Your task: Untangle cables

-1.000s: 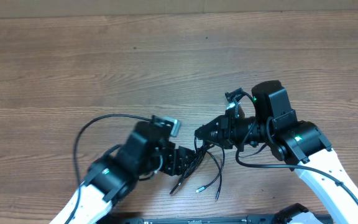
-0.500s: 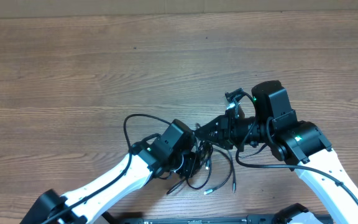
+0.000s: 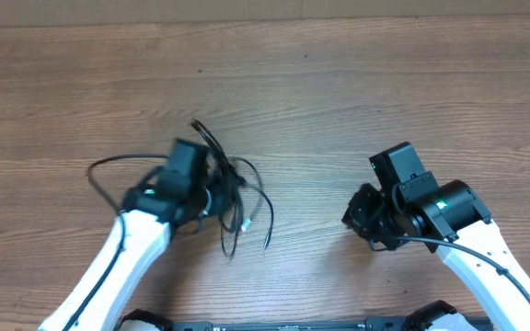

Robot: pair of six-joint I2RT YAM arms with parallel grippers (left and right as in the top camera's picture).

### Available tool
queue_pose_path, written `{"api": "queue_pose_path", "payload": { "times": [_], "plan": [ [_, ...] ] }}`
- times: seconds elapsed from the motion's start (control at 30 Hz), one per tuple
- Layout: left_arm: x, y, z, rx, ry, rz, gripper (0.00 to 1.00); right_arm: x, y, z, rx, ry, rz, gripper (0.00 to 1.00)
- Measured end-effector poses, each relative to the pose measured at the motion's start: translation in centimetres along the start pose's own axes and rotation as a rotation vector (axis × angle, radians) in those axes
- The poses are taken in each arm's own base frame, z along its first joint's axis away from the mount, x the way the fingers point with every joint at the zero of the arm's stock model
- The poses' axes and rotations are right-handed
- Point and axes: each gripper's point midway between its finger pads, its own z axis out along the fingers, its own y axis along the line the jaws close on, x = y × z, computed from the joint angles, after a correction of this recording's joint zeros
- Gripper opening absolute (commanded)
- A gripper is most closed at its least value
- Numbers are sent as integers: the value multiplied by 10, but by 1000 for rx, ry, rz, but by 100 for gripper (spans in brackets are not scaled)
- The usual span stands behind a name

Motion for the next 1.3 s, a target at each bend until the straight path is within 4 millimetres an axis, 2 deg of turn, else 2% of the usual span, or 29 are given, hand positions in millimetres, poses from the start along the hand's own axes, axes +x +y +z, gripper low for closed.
{"api": "queue_pose_path", "payload": {
  "times": [0.07, 0.1, 0.17, 0.23, 0.37, 0.47, 0.6, 0.7, 0.77, 1.07, 1.3],
  "plan": [
    [-7, -20, -12, 119, -21, 64, 4, -7, -1, 0, 11, -37, 1, 26],
    [-4, -33, -17, 188, -10, 125, 4, -10, 0, 0, 7, -52, -6, 31],
    [11, -53, -24, 314, 41, 266, 4, -12, 5, 0, -14, -63, -37, 38],
    [27, -62, -29, 391, 95, 366, 4, -12, 11, -1, -37, -60, -65, 45],
    [48, -55, -30, 389, 166, 452, 4, -10, 13, -1, -48, -47, -92, 52],
    [49, -39, -25, 300, 175, 452, 4, -8, 18, -1, -72, -32, -104, 54],
    [45, -31, -22, 247, 165, 450, 4, -2, 42, -4, -185, 8, -143, 56],
    [44, -39, -24, 291, 152, 469, 4, 2, 64, -9, -289, 29, -216, 66],
    [44, -47, -26, 341, 148, 490, 4, 5, 72, -12, -332, 41, -265, 68],
    [55, -68, -37, 492, 176, 526, 4, 7, 91, -19, -428, 22, -431, 68],
    [60, -79, -44, 572, 193, 525, 4, 21, 115, -28, -558, 13, -701, 71]
  ]
}}
